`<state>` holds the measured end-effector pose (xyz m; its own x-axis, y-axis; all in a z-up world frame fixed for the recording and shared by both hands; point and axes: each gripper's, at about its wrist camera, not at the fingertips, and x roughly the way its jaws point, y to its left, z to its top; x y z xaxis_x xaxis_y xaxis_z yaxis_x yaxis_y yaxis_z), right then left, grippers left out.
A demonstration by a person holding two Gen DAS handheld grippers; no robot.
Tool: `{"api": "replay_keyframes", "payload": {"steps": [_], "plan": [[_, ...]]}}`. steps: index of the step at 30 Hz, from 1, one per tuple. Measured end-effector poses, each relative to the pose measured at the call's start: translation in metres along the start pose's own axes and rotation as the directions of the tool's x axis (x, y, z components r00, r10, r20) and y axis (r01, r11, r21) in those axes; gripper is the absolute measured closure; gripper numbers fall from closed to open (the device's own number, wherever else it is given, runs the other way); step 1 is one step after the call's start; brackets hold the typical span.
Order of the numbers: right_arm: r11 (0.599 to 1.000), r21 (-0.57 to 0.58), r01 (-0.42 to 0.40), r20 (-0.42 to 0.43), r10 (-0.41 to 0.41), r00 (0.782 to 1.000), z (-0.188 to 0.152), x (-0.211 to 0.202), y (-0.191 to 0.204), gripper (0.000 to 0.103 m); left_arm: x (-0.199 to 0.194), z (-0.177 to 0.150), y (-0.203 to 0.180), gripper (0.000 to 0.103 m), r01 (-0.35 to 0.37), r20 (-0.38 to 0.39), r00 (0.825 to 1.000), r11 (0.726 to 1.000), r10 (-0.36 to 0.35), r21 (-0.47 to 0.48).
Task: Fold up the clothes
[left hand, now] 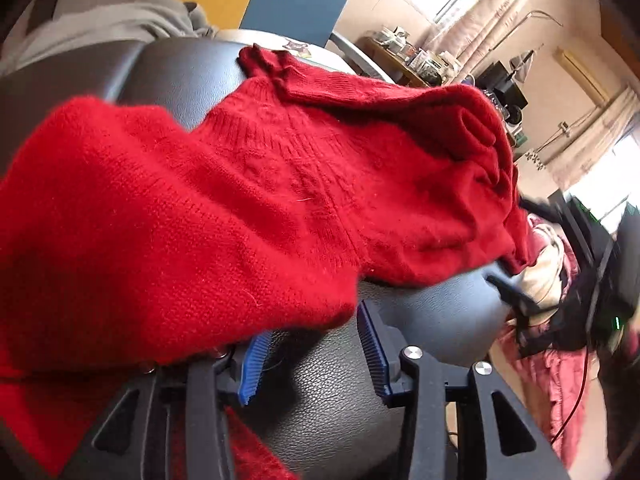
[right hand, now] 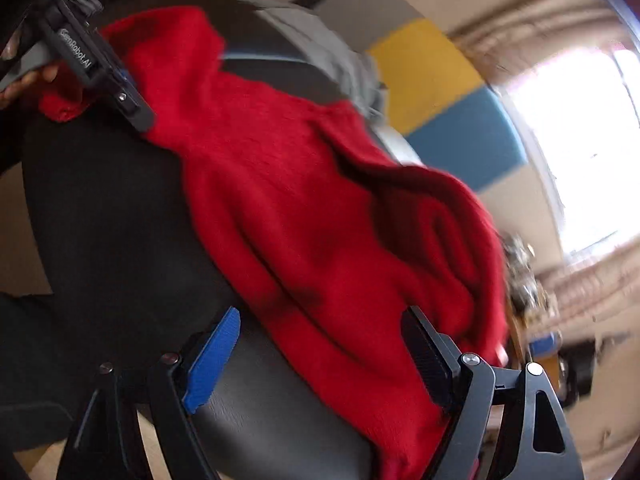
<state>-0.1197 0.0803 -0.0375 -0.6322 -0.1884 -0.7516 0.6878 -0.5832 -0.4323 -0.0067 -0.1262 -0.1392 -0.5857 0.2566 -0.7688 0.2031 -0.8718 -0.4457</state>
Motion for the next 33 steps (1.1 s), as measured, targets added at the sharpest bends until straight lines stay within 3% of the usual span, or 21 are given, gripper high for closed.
{"api": "replay_keyframes", "payload": {"steps": [6,7,8,9,10,11,14,18,21,23,26,29,31,33], "plan": [[0.953,-0.289,-0.094,-0.021,0.092,0.996,-0.002,0.035,0.081,0.017,-0.009,-0.001,0.018,0.059,0.028,0.017,0.999,0.999,-0.028,-0.016],[0.941,-0.318,-0.114,-0.031,0.11,0.993,-0.002,0.041,0.09,0.02,-0.01,-0.001,0.02,0.059,0.038,0.016,0.999,0.999,-0.037,-0.021],[0.95,-0.273,-0.151,-0.058,0.141,0.988,-0.001,0.048,0.085,0.023,-0.01,-0.001,0.022,0.059,0.041,0.016,0.999,0.999,-0.04,-0.018],[0.959,-0.221,-0.175,-0.077,0.162,0.984,0.0,0.053,0.08,0.038,-0.01,-0.002,0.021,0.059,0.043,0.017,0.999,0.999,-0.043,-0.013],[0.965,-0.176,-0.193,-0.094,0.179,0.979,0.001,0.057,0.076,0.074,-0.009,-0.002,0.022,0.059,0.047,0.018,0.999,0.999,-0.047,-0.011],[0.968,-0.164,-0.189,-0.106,0.173,0.979,0.001,0.056,0.079,0.092,-0.01,-0.003,0.023,0.059,0.054,0.02,0.998,0.998,-0.054,-0.012],[0.974,-0.119,-0.191,-0.122,0.177,0.977,0.002,0.049,0.088,0.094,-0.013,-0.004,0.028,0.059,0.065,0.03,0.998,0.998,-0.064,-0.02],[0.962,0.018,-0.272,-0.037,0.273,0.961,0.016,0.014,0.09,0.094,-0.026,0.002,0.042,0.059,-0.074,0.076,0.994,0.997,0.074,-0.01],[0.902,0.124,-0.414,0.063,0.409,0.91,0.028,-0.022,0.095,0.094,-0.04,0.012,0.076,0.06,-0.179,0.082,0.979,0.98,0.186,-0.086],[0.856,0.151,-0.495,0.128,0.48,0.868,0.037,-0.042,0.104,0.094,-0.058,0.018,0.102,0.06,-0.142,0.109,0.98,0.972,0.164,-0.189],[0.768,0.205,-0.607,0.246,0.56,0.791,0.047,-0.068,0.116,0.094,-0.093,0.019,0.126,0.059,-0.018,0.183,0.98,0.957,0.074,-0.289],[0.659,0.244,-0.712,0.333,0.632,0.7,0.044,-0.078,0.139,0.094,-0.114,0.011,0.128,0.053,0.189,0.229,0.966,0.932,-0.12,-0.308],[0.632,0.266,-0.728,0.329,0.65,0.685,0.039,-0.074,0.16,0.088,-0.116,0.001,0.124,0.05,0.256,0.239,0.953,0.916,-0.186,-0.308],[0.614,0.284,-0.736,0.308,0.669,0.677,0.031,-0.07,0.179,0.082,-0.107,-0.014,0.117,0.047,0.281,0.201,0.953,0.905,-0.225,-0.321]]}}
